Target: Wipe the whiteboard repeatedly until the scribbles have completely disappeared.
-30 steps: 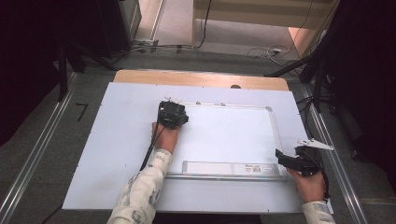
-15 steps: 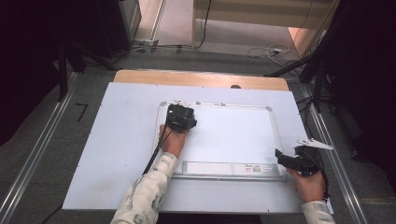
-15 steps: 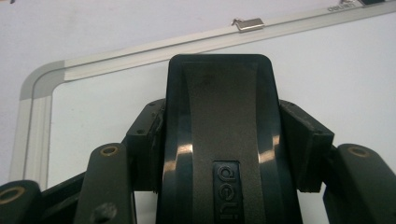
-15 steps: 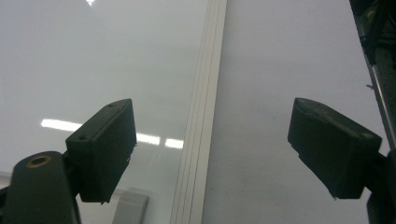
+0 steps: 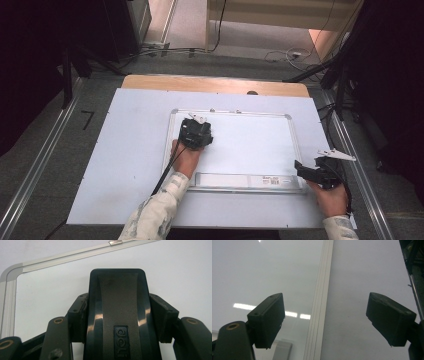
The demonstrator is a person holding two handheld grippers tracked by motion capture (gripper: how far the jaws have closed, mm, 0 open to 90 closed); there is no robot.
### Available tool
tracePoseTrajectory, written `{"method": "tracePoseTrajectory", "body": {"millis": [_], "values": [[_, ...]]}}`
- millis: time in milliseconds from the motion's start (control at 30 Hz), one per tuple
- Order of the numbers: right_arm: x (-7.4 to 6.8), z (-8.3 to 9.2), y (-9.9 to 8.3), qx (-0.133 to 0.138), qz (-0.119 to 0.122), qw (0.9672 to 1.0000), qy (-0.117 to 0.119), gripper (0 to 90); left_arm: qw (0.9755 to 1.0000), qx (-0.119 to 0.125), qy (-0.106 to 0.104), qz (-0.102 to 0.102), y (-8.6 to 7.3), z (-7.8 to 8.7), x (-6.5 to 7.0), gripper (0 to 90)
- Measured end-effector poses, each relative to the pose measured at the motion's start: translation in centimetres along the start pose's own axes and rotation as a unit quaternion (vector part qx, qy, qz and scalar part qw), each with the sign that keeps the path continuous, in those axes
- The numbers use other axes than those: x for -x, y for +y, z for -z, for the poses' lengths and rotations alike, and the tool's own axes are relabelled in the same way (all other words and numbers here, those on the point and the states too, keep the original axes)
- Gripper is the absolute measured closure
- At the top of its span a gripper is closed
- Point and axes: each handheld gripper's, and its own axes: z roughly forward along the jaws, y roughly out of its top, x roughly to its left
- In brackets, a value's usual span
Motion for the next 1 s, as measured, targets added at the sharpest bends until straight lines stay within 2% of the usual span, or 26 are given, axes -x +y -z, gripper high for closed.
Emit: {"method": "tracePoseTrajectory", "body": {"millis": [567,1000], "values": [[0.1,0.0,-0.1,0.000,-0.001,1.0000,-0.002,14.1,1.0000,0.003,-0.005,-0.006,-1.7,1.8,-0.1,41.6],[0.0,-0.2,0.0,-0.002,0.000,1.0000,-0.001,14.1,1.0000,0.002,-0.001,-0.001,-1.9,2.1,-0.1,41.6]]}}
